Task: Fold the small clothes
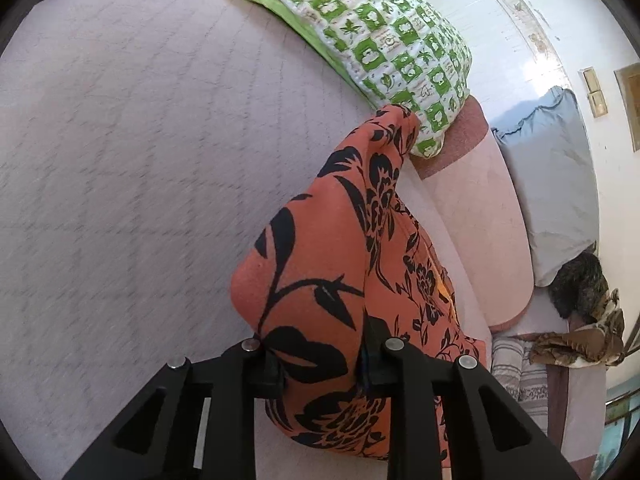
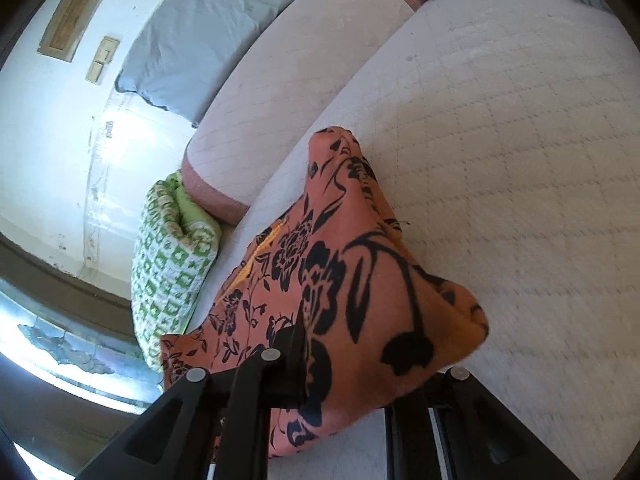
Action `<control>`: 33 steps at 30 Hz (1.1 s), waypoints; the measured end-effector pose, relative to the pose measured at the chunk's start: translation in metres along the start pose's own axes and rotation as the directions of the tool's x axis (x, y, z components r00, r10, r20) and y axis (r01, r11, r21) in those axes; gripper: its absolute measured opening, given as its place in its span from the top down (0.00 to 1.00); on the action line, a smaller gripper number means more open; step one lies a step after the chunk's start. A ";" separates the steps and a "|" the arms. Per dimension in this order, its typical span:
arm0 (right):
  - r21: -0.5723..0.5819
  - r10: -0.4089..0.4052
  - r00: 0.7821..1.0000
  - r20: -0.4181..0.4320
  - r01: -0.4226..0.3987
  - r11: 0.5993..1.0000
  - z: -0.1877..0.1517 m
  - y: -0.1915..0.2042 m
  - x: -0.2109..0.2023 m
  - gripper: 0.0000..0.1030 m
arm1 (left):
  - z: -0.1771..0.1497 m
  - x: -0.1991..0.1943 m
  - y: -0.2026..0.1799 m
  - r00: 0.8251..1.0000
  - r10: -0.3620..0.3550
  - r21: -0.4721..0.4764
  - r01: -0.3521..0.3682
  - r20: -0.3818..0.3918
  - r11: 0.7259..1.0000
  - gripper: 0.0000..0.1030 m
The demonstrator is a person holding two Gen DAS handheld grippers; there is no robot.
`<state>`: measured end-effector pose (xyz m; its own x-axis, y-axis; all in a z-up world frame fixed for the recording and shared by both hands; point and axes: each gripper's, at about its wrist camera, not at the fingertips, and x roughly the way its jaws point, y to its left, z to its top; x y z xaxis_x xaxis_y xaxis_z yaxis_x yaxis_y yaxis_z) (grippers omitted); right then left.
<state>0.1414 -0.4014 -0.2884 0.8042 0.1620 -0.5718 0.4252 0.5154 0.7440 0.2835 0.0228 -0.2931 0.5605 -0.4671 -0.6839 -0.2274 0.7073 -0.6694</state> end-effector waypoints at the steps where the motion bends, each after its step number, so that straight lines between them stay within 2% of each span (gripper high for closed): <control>1: -0.003 -0.003 1.000 -0.016 0.003 1.000 -0.004 -0.003 -0.004 0.85 | -0.003 -0.002 0.006 1.000 0.005 -0.007 -0.005 -0.010 1.000 0.74; 4: 0.012 -0.058 0.992 -0.111 0.059 0.998 -0.010 -0.021 0.000 0.83 | -0.004 0.011 0.024 0.997 0.046 -0.036 -0.049 -0.065 0.998 0.67; 6: 0.080 -0.081 0.975 -0.208 0.099 0.992 -0.011 -0.039 0.012 0.79 | -0.001 0.018 0.036 0.998 0.006 -0.106 -0.013 -0.069 0.994 0.62; 7: 0.145 -0.056 0.969 -0.240 0.092 0.985 -0.009 -0.050 0.012 0.78 | 0.001 0.018 0.039 0.998 -0.017 -0.133 0.008 -0.064 0.991 0.61; 9: 0.213 -0.020 0.972 -0.232 0.071 0.974 -0.002 -0.061 0.001 0.74 | 0.003 0.016 0.042 0.997 -0.038 -0.151 0.028 -0.060 0.988 0.58; 12: 0.219 -0.033 0.989 -0.145 0.065 0.974 0.012 -0.065 -0.037 0.73 | 0.004 0.014 0.046 0.997 -0.059 -0.175 0.050 -0.051 0.983 0.58; 14: 0.217 -0.111 0.993 -0.035 0.116 0.969 0.021 -0.066 -0.068 0.73 | 0.004 0.012 0.046 0.997 -0.067 -0.177 0.059 -0.042 0.982 0.58; 15: 0.215 -0.185 0.981 0.062 0.168 0.962 0.024 -0.064 -0.086 0.70 | 0.003 0.011 0.046 0.997 -0.067 -0.169 0.060 -0.037 0.984 0.58; 16: 0.207 -0.226 0.963 0.145 0.194 0.959 0.026 -0.060 -0.099 0.69 | 0.002 0.009 0.045 0.997 -0.064 -0.155 0.059 -0.031 0.986 0.58; 17: 0.179 -0.229 0.946 0.228 0.190 0.965 0.027 -0.052 -0.109 0.69 | 0.001 0.010 0.041 0.998 -0.060 -0.142 0.056 -0.023 0.988 0.58; 18: 0.122 -0.186 0.946 0.265 0.158 0.980 0.027 -0.040 -0.111 0.69 | 0.000 0.008 0.036 0.998 -0.056 -0.116 0.054 -0.010 0.992 0.60; 19: 0.068 -0.143 0.956 0.257 0.129 0.989 0.027 -0.029 -0.105 0.69 | 0.000 0.007 0.033 0.999 -0.052 -0.092 0.052 0.001 0.994 0.62; 20: -0.011 -0.081 0.974 0.211 0.085 0.996 0.023 -0.011 -0.088 0.69 | 0.000 0.007 0.026 0.999 -0.041 -0.057 0.042 0.011 0.998 0.63; 22: -0.133 -0.040 0.996 0.082 0.051 0.990 0.008 0.022 -0.043 0.70 | 0.000 0.009 0.017 0.999 -0.026 -0.009 0.026 0.028 1.000 0.64; 23: -0.172 -0.032 0.999 0.027 0.036 0.984 0.000 0.033 -0.025 0.70 | 0.001 0.009 0.015 0.999 -0.029 -0.002 0.029 0.030 1.000 0.64; 24: -0.214 -0.021 0.999 -0.050 0.010 0.977 -0.011 0.048 0.001 0.72 | 0.001 0.011 0.015 0.999 -0.033 -0.001 0.033 0.025 0.999 0.64; 26: -0.262 -0.011 0.992 -0.123 -0.022 0.965 -0.026 0.065 0.032 0.72 | 0.004 0.016 0.016 1.000 -0.020 0.000 0.020 0.008 1.000 0.64; 29: -0.330 -0.013 0.987 -0.158 -0.041 0.943 -0.044 0.087 0.059 0.72 | 0.008 0.028 0.023 1.000 -0.007 -0.028 0.006 -0.017 1.000 0.64; 33: -0.271 -0.029 0.985 -0.170 -0.019 0.962 -0.043 0.096 0.100 0.72 | 0.010 0.034 0.016 1.000 0.008 0.023 -0.008 -0.007 1.000 0.66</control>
<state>0.2445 -0.2995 -0.2894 0.7092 0.2881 -0.6435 0.2817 0.7209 0.6333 0.3069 0.0239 -0.3240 0.5534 -0.4648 -0.6912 -0.2136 0.7229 -0.6571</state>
